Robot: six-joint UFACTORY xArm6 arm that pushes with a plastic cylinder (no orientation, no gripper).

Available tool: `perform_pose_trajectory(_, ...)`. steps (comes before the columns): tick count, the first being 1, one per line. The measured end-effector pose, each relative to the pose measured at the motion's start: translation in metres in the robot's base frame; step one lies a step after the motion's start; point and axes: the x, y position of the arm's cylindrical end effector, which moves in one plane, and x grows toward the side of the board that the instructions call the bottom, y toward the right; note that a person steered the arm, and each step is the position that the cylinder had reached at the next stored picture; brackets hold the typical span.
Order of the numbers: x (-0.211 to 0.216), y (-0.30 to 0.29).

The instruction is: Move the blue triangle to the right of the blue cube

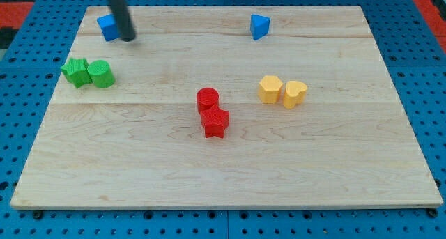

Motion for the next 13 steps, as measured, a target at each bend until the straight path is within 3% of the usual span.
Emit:
perform_pose_trajectory(1, -0.048, 0.084)
perform_pose_trajectory(2, -0.067, 0.155)
perform_pose_trajectory(3, -0.053, 0.250)
perform_pose_trajectory(4, -0.015, 0.265)
perform_pose_trajectory(5, 0.000, 0.184)
perform_pose_trajectory(6, 0.001, 0.185)
perform_pose_trajectory(7, 0.019, 0.241)
perform_pose_trajectory(8, -0.007, 0.270)
perform_pose_trajectory(9, -0.030, 0.233)
perform_pose_trajectory(12, -0.039, 0.009)
perform_pose_trajectory(13, -0.024, 0.075)
